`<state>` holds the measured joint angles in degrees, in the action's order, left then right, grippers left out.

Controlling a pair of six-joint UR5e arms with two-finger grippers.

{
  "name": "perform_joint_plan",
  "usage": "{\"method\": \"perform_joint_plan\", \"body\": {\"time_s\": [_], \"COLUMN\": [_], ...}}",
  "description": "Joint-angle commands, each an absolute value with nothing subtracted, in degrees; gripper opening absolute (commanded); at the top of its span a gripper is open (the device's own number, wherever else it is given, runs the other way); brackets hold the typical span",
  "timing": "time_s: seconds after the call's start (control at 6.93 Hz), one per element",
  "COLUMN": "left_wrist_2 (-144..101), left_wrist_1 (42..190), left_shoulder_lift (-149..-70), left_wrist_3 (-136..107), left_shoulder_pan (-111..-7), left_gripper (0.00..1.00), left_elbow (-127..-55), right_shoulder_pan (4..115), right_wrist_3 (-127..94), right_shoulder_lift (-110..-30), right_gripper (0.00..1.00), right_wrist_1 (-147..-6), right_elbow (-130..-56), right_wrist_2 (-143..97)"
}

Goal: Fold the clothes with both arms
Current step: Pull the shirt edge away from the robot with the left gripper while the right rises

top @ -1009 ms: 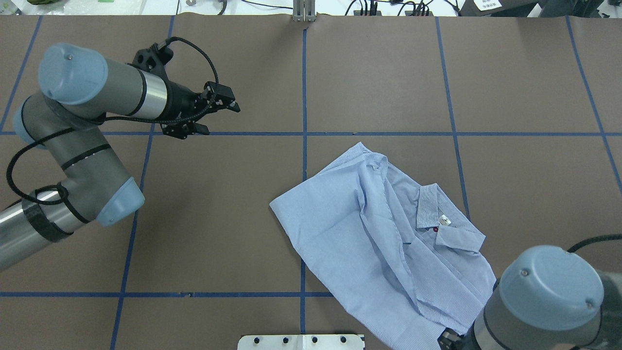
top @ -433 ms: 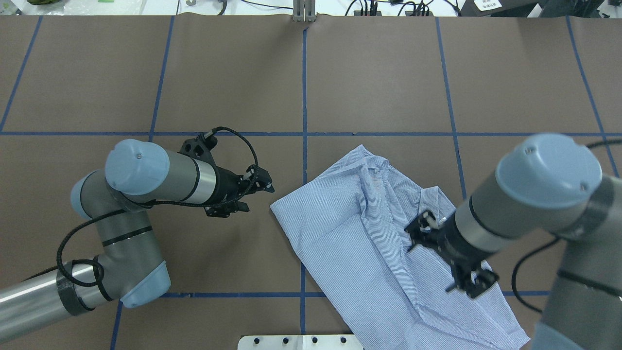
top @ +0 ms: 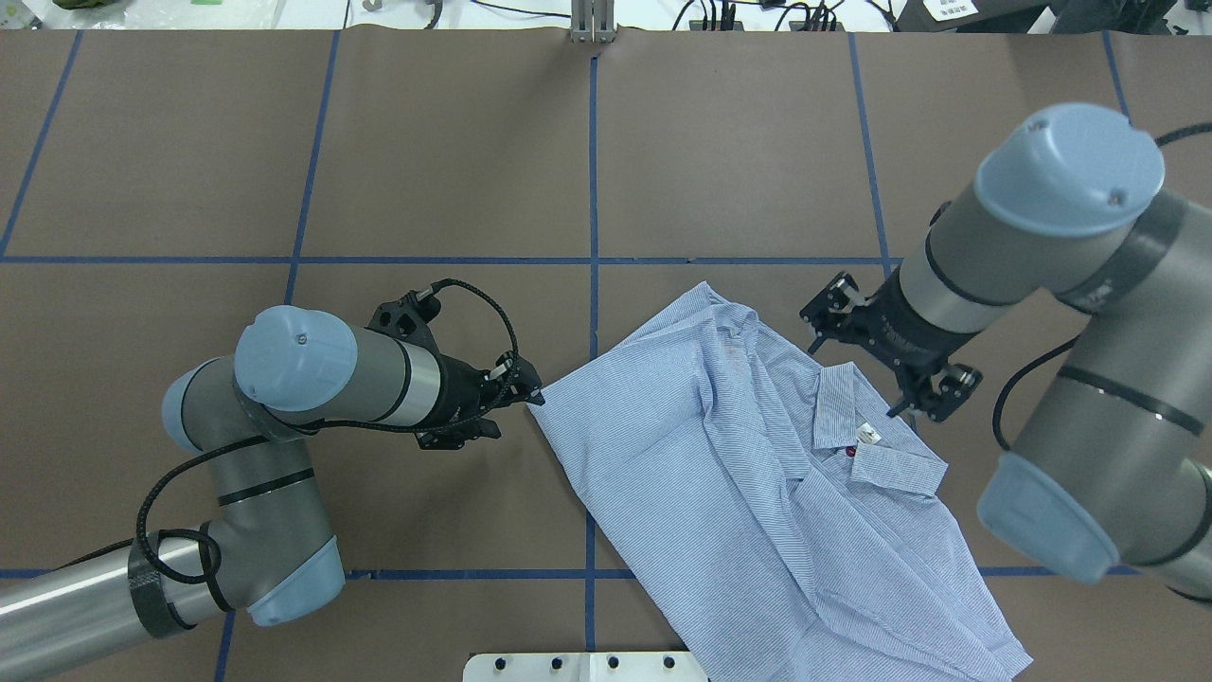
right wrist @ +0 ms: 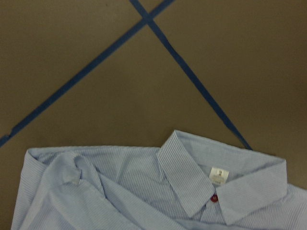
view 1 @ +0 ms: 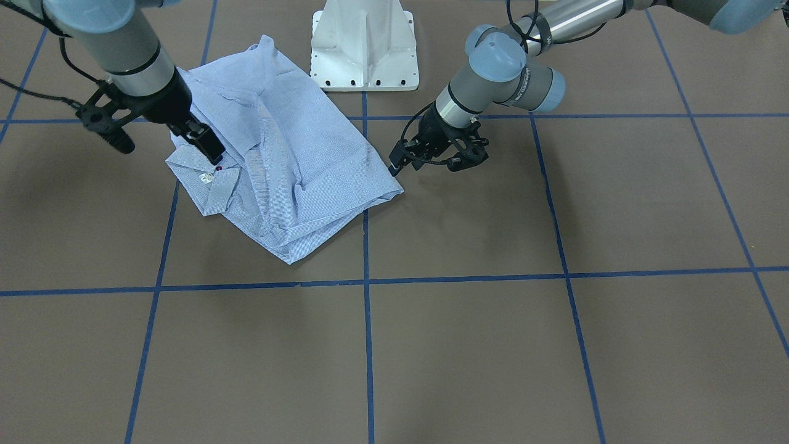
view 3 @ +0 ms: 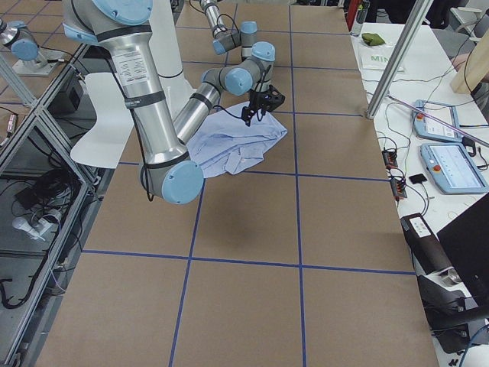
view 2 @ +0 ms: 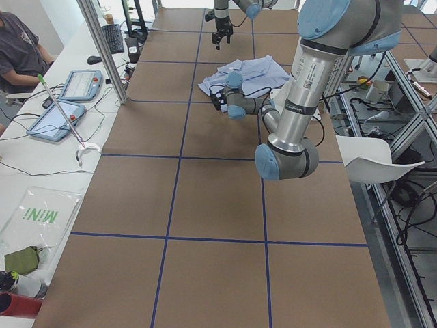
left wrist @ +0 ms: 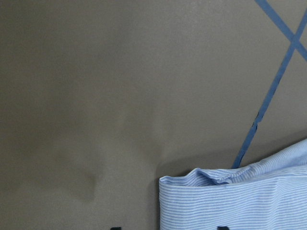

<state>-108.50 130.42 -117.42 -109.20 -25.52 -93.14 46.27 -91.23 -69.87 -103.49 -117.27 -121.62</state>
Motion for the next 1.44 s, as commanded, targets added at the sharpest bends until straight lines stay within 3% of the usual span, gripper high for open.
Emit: {"method": "perform_joint_plan", "body": {"time_s": [0.0, 0.58, 1.01, 1.15, 1.3], "left_wrist_2": [-108.5, -108.2, -108.1, -108.0, -107.8], "left_wrist_1": [130.4, 130.7, 130.9, 130.8, 130.8], "left_shoulder_lift": [-118.9, -119.9, -121.4, -121.4, -121.5], "left_wrist_3": [-109.2, -109.1, -109.0, -109.0, -108.8], "left_shoulder_pan": [-25.3, -25.2, -25.2, -25.2, -25.2], "left_gripper": [0.6, 0.5, 0.49, 0.37, 0.0], "left_elbow": [-91.4, -89.8, -87.5, -87.5, -87.6], "right_shoulder_pan": [49.1, 49.2, 49.2, 49.2, 49.2], "right_wrist_3": [-86.6, -86.5, -86.5, -86.5, -86.7], "right_shoulder_lift": [-69.7, -70.0, -70.1, -70.3, -70.3], "right_gripper": [1.0, 1.0, 1.0, 1.0, 1.0], "right_wrist_1": [-100.7, -100.7, -100.7, -100.8, -100.8], "right_elbow": [-113.5, -113.4, -113.4, -113.4, -113.4], "right_wrist_2": [-121.4, -121.4, -121.4, -121.5, -121.5]}}
